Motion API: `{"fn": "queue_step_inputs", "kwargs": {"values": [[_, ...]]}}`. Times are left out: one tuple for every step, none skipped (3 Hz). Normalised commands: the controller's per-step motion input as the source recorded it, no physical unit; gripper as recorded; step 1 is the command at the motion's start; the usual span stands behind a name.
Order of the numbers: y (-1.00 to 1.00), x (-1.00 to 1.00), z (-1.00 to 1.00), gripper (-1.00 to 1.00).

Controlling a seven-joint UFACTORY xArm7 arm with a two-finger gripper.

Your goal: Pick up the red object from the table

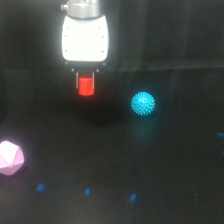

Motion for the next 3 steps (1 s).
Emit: {"fn": "queue_step_inputs", "kwargs": {"values": [[1.0,0.42,0.84,-0.8],[-0.63,-0.4,-0.44,-0.72],[-0.78,-0.35,-0.92,-1.0]]}}
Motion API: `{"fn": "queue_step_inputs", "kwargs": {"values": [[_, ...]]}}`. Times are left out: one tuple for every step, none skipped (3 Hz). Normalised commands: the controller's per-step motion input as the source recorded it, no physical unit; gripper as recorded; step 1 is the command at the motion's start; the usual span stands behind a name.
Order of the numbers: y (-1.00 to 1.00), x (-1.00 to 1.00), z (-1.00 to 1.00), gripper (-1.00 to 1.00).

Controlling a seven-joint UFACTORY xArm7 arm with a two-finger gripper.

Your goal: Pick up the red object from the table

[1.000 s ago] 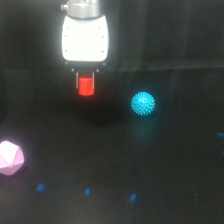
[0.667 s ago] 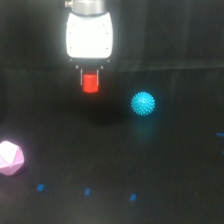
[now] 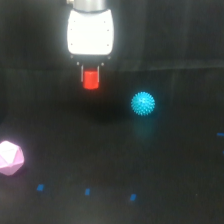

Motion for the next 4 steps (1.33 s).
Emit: {"fn": "queue_step_inputs", "kwargs": {"values": [[-0.14,0.46,-0.2,-1.0],[0.29,0.61,0.74,-1.0],[-0.33,0.28,0.75,-1.0],[-0.14,0.09,-0.02,-1.0]]}}
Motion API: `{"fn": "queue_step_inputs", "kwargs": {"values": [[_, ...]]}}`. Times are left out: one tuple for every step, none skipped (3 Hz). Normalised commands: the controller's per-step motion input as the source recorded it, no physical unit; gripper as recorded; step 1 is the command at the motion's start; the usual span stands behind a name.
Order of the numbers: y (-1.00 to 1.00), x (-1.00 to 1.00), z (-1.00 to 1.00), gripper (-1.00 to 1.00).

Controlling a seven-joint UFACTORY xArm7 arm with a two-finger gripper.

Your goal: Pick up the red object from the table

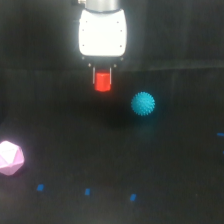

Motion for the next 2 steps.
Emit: {"fn": "queue_step_inputs", "kwargs": {"values": [[-0.28,0.09,-0.12,-1.0],[-0.11,0.55,-0.24,-0.84]]}}
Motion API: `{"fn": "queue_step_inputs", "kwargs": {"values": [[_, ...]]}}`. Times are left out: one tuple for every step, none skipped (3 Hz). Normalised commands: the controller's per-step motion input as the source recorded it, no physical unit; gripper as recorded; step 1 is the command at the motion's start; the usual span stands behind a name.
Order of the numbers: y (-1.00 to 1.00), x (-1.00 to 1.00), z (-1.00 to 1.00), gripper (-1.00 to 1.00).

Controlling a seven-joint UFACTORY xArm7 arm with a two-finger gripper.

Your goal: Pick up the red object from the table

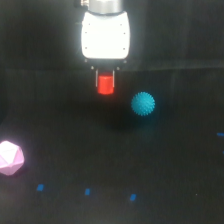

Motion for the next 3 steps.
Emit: {"fn": "queue_step_inputs", "kwargs": {"values": [[-0.02,0.2,0.06,-0.94],[0.08,0.72,0.91,-0.85],[-0.05,0.06,0.1,-0.95]]}}
